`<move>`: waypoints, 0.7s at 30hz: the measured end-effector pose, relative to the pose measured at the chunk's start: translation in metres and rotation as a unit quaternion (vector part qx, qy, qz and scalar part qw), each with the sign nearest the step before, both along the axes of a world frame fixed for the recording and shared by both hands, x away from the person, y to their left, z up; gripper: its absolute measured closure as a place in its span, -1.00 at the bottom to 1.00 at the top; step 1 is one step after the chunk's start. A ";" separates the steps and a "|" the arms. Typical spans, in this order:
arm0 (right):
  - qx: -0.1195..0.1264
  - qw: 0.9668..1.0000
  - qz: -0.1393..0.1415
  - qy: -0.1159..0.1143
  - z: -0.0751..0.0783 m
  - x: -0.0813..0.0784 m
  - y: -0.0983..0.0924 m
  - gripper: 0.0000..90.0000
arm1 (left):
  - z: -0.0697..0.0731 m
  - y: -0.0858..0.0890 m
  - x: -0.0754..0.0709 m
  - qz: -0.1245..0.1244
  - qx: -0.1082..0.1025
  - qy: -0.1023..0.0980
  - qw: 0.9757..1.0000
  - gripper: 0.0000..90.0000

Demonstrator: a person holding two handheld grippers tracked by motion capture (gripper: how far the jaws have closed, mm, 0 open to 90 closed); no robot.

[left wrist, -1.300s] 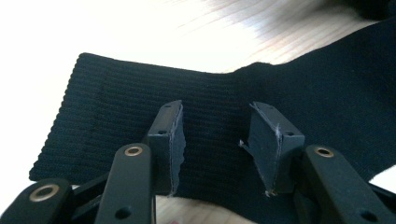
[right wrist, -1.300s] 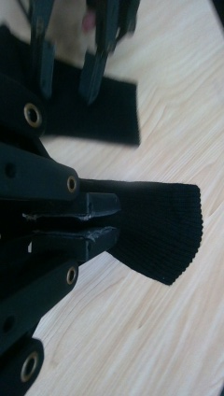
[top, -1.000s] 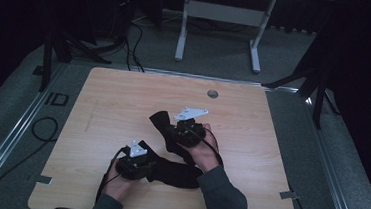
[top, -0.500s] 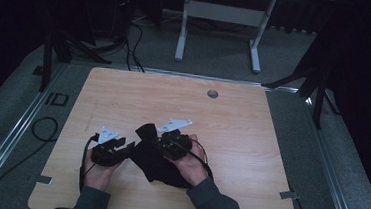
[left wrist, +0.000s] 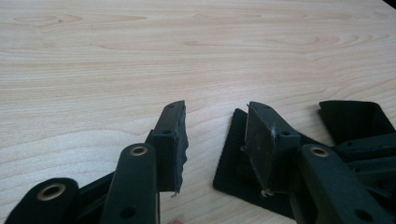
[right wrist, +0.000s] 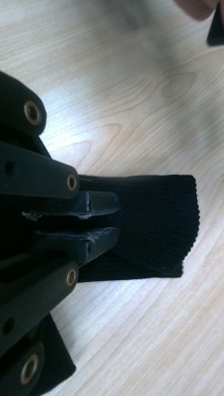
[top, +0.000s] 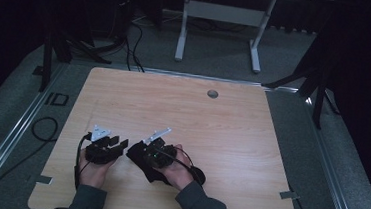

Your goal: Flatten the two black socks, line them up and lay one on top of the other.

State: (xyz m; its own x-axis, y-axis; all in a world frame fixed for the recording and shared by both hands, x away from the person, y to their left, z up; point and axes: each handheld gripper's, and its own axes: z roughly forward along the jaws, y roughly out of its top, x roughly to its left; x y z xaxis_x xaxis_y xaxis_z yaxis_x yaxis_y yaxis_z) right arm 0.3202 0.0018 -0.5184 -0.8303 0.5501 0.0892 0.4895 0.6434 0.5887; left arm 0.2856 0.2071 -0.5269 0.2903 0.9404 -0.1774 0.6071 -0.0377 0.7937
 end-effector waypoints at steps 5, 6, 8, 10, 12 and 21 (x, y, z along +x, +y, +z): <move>-0.012 1.000 -0.004 0.003 -0.006 0.002 0.002 0.82 | -0.002 -0.003 0.001 -0.005 0.008 0.004 1.000 0.30; -0.012 1.000 -0.004 0.007 -0.006 0.002 0.003 0.82 | -0.002 -0.004 0.001 -0.007 0.011 0.005 1.000 0.30; -0.013 1.000 -0.003 0.007 -0.008 0.002 0.004 0.82 | -0.003 -0.006 0.002 -0.010 0.013 0.008 1.000 0.30; -0.012 1.000 -0.004 0.006 -0.008 0.000 0.006 0.82 | -0.004 -0.007 0.002 -0.014 0.016 0.010 1.000 0.30; -0.013 1.000 -0.003 0.002 -0.007 -0.001 0.007 0.82 | -0.004 -0.008 0.002 -0.019 0.019 0.012 1.000 0.32; -0.016 1.000 0.004 0.001 -0.010 0.000 0.011 0.82 | -0.011 -0.023 0.004 -0.045 0.052 0.029 0.997 0.50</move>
